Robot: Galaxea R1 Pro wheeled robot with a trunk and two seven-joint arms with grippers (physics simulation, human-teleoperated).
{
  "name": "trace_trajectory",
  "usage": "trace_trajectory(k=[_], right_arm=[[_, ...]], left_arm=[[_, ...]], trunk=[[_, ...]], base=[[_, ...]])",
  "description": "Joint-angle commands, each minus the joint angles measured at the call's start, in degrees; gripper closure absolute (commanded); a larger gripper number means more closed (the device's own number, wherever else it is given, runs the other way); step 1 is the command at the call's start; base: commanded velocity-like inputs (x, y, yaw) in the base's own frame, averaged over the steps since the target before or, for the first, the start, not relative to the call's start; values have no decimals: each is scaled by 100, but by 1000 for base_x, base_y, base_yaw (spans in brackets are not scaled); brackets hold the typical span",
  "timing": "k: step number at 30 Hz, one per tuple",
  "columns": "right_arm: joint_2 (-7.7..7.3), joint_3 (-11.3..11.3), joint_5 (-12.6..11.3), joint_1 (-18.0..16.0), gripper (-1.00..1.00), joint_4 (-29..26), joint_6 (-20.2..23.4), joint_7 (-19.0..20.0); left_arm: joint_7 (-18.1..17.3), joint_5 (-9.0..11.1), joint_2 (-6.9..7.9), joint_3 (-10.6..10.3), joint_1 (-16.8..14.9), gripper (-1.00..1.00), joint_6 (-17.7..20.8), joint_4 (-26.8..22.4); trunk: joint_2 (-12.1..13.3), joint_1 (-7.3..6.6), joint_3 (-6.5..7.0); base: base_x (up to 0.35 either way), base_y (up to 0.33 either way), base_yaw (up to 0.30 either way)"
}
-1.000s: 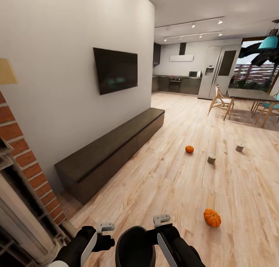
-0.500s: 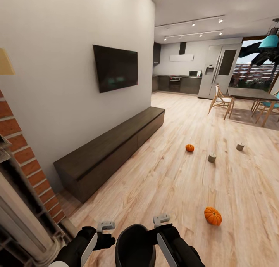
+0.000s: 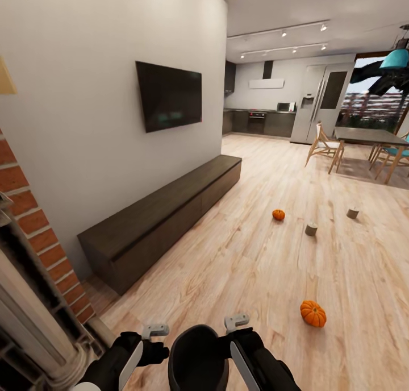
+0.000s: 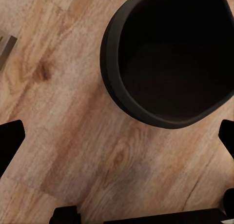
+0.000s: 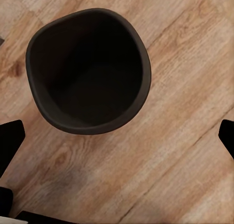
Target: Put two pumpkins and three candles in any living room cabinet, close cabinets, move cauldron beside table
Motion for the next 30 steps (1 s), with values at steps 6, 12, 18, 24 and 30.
trace_trajectory(k=[6,12,18,24,30], right_arm=[[0,9,-61,-4,-100,-5,17,-54],[0,9,-61,-4,-100,-5,17,-54],[0,9,-61,-4,-100,-5,17,-54],[0,9,-60,-4,-100,-5,17,-54],[0,16,-61,-4,-100,-7,17,-54]], left_arm=[[20,58,4,-96,-2,-100,-44,-8],[19,58,4,-114,-2,-100,-73,-8],[7,58,4,-117,-2,-100,-77,-8],[-224,61,-25,-151,-6,-100,-67,-11],[-304,78,-67,-160,-18,-100,-19,-18]], trunk=[[-245,132,-114],[-486,264,-222],[-726,395,-329],[-967,527,-437],[-1207,659,-545]], base=[[0,0,0],[0,0,0],[0,0,0],[0,0,0],[0,0,0]])
